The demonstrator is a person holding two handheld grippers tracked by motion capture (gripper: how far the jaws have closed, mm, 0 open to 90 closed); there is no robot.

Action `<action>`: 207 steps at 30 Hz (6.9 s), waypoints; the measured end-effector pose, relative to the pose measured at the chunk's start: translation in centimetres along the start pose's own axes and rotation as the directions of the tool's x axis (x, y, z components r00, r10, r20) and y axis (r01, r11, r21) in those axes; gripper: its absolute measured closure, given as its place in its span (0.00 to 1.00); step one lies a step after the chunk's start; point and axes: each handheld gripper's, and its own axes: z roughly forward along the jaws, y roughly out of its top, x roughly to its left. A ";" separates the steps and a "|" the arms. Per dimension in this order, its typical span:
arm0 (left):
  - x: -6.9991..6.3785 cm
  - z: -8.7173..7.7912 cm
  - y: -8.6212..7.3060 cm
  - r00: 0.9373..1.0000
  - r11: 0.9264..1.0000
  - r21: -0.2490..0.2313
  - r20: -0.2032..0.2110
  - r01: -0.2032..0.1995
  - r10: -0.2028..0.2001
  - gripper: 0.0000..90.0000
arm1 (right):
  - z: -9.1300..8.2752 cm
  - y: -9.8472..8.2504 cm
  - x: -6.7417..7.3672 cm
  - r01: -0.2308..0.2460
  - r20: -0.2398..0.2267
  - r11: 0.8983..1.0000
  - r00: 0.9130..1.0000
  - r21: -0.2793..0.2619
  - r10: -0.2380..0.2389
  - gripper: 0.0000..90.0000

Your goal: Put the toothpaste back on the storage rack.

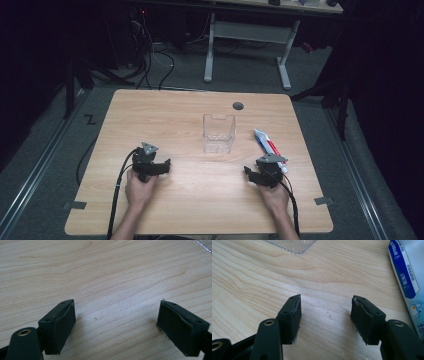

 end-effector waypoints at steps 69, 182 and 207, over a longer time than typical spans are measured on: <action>0.0 0.0 0.0 1.000 1.000 -0.001 0.003 -0.004 0.004 0.17 | -2.8 -0.1 0.8 -0.052 -0.001 0.996 0.999 -0.068 0.052 0.56; 0.0 0.0 0.0 1.000 1.000 -0.001 0.002 -0.003 0.003 0.17 | -0.6 8.9 -8.1 -0.101 0.081 0.987 0.993 0.124 0.092 0.53; 0.0 0.0 0.0 1.000 1.000 -0.001 0.004 -0.004 0.004 0.17 | 4.5 10.3 -8.5 -0.079 0.122 0.917 0.992 0.391 0.034 0.55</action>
